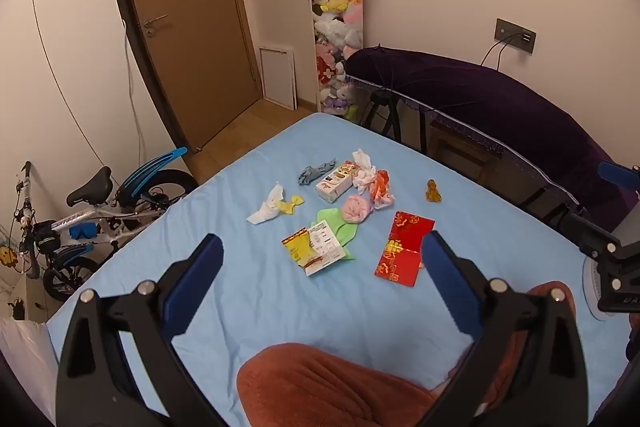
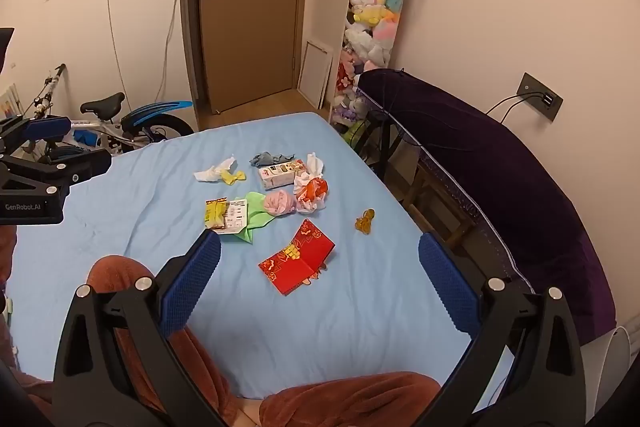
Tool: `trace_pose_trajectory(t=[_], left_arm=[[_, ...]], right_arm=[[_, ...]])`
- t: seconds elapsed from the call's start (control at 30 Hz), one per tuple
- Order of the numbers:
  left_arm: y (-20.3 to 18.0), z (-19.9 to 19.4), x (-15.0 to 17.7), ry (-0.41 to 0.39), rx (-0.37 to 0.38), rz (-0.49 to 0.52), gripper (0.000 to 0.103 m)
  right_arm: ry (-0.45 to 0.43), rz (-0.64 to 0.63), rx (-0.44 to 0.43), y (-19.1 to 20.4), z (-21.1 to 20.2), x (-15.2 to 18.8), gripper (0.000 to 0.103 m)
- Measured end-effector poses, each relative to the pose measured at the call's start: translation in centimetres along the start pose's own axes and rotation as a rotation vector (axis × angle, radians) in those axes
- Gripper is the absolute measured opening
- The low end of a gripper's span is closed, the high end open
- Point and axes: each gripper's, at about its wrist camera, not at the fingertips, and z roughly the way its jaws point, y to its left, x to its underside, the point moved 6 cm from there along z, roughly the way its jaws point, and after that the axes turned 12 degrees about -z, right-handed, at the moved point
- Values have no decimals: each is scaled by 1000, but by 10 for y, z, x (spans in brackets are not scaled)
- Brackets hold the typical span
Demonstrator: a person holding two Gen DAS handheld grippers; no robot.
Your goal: Collect trash
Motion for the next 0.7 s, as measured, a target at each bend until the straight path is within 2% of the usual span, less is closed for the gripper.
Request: trace_pose_trajectory(t=[0.7], left_arm=[[-3, -1, 1, 4, -1, 3, 99]], right_arm=[[-1, 4, -2, 0, 1, 1, 96]])
